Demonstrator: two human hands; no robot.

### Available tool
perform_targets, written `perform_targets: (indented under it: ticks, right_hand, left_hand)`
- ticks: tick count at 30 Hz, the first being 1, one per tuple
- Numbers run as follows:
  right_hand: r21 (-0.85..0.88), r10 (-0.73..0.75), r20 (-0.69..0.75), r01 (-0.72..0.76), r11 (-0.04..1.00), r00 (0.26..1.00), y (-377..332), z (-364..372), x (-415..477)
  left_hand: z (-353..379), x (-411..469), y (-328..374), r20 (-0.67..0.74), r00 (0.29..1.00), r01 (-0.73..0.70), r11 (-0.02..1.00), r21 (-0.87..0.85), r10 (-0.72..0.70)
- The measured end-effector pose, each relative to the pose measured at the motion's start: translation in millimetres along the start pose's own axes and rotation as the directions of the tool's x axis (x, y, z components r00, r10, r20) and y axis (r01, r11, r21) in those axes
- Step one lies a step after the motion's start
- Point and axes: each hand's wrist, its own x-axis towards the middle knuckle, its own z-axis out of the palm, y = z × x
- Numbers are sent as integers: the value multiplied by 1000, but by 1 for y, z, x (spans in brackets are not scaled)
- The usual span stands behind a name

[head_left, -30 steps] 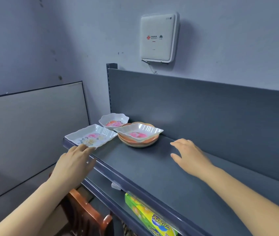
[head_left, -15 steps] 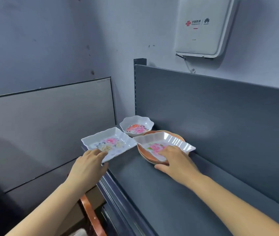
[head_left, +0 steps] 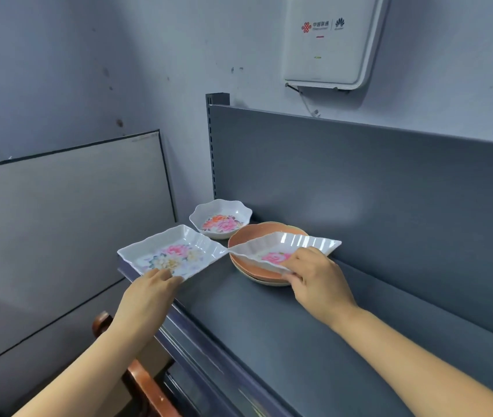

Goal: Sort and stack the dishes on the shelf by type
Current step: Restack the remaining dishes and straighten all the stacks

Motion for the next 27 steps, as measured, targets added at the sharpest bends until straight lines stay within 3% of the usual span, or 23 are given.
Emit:
perform_targets:
  ticks: [8,14,22,27]
  right_hand:
    - [-36,153,-254,-167,985,955,-17,-33,-44]
    - [-84,277,-385,-333,939,880,-19,-63,-91]
    - [-59,386,-500,-475,878,775,-20,-113,-143]
    - [-42,415,-523,-509,860,744,-11,-148,-181]
  left_hand:
    - [-11,-18,-19,-349,937,-136,951,-280,31]
    - [-28,-37,7,-482,876,-190,897,-400,-30]
    - [-50,-46,79,-533,795,-530,757,-381,288]
    - [-47,-56,130,-502,759,-634,646,-425,415]
